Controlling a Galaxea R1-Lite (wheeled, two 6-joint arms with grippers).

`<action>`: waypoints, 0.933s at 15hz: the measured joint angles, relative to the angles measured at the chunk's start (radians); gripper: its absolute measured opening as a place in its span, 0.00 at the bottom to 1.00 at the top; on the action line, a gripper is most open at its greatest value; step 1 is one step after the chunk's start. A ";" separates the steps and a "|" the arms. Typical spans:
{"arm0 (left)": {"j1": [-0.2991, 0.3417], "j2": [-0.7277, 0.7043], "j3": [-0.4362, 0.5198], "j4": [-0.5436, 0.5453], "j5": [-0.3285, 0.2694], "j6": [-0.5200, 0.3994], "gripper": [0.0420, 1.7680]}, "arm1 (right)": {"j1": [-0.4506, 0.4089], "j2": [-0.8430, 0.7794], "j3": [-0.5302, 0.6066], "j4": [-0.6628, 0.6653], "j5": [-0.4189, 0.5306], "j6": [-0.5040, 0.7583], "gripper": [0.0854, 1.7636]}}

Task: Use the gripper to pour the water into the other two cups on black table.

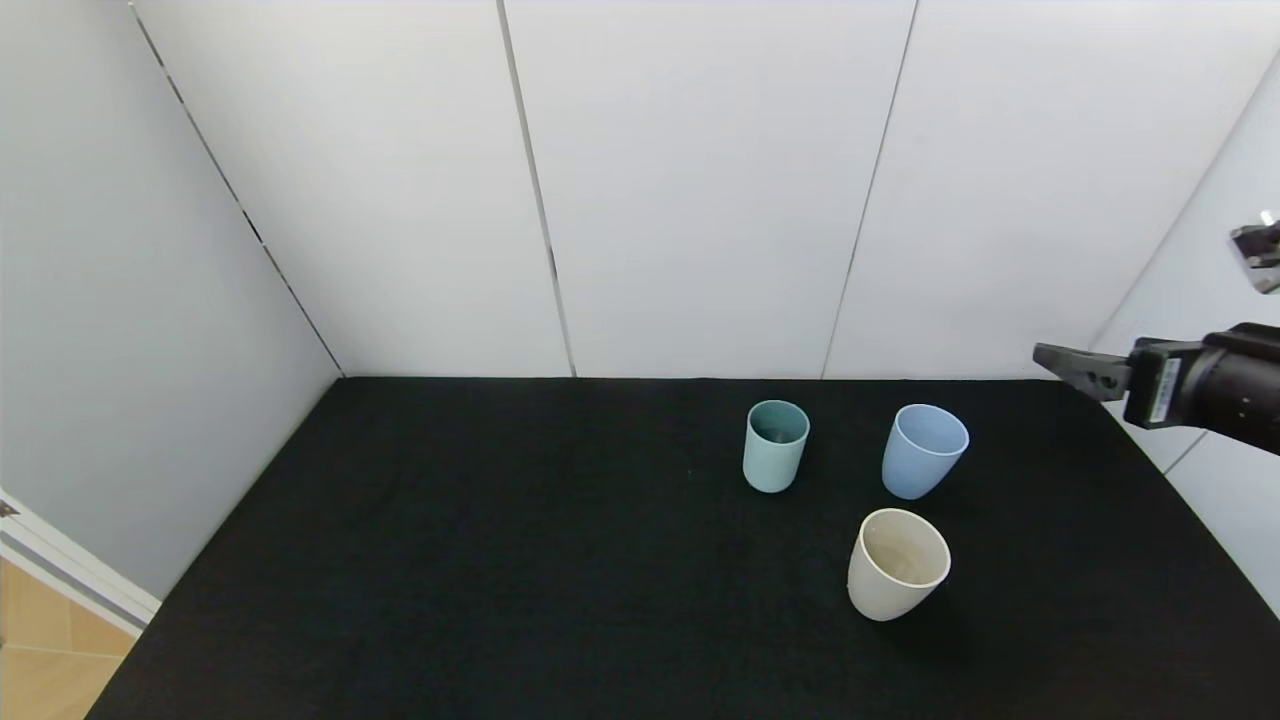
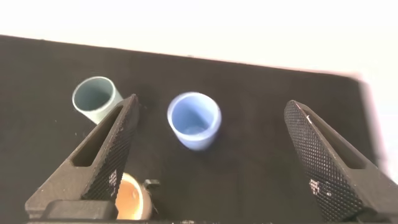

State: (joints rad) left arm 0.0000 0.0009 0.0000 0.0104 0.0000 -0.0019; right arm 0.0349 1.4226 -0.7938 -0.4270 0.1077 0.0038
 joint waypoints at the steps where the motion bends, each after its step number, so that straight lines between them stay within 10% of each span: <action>1: 0.000 0.000 0.000 0.000 0.000 0.000 0.97 | -0.003 -0.061 0.035 0.020 -0.023 -0.007 0.96; 14: 0.000 0.000 0.000 0.000 0.000 0.001 0.97 | -0.011 -0.827 0.370 0.437 -0.109 -0.034 0.96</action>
State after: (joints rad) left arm 0.0000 0.0013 0.0000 0.0109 0.0000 -0.0013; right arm 0.0240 0.5955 -0.4236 0.0104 -0.0013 -0.0298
